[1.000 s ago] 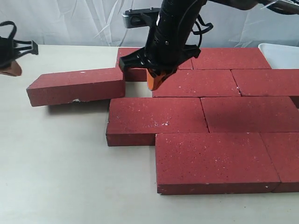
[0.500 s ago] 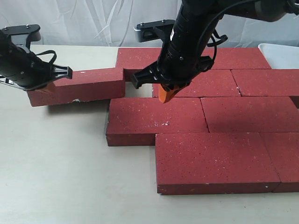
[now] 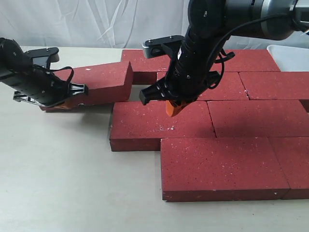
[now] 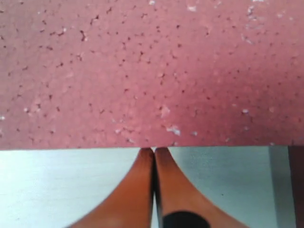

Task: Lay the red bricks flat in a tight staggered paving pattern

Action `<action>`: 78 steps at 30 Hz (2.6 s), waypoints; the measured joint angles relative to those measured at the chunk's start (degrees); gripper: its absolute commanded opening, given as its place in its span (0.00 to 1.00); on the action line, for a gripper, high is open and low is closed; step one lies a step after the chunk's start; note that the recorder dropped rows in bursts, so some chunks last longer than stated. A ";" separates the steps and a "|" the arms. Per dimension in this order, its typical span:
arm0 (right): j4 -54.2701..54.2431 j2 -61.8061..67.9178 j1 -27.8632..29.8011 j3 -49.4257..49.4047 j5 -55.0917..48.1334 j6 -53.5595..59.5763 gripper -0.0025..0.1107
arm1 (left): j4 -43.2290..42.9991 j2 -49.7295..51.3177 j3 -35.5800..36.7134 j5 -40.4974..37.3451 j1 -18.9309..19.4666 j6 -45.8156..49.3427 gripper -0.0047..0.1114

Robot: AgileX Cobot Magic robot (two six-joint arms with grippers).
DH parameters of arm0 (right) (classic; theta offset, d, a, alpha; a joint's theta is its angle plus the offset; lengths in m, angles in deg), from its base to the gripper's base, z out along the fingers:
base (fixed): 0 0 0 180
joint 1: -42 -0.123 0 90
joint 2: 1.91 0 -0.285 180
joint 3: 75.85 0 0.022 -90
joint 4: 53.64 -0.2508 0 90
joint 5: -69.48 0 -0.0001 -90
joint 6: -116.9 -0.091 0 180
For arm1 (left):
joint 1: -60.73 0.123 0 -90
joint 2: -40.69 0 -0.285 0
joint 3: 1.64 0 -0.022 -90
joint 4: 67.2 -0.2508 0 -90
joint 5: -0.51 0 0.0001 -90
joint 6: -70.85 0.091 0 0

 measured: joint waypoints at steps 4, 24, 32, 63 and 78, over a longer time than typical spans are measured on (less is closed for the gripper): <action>0.00 0.00 0.00 0.00 0.37 0.00 0.01 | -0.11 1.06 0.00 0.62 0.00 0.14 0.04; 0.00 0.00 0.00 0.00 0.47 0.00 0.01 | 1.30 -1.94 0.00 1.22 0.00 0.14 0.04; 0.00 0.00 0.00 0.00 0.47 0.00 0.01 | 2.10 -6.44 0.00 0.11 0.00 0.24 0.04; -2.15 0.53 0.00 0.00 1.80 0.00 0.01 | 10.49 0.14 0.00 2.86 0.00 7.57 0.04; -2.04 0.61 0.00 0.00 20.93 -2.55 0.01 | 5.78 -4.47 0.00 0.22 0.11 7.70 0.04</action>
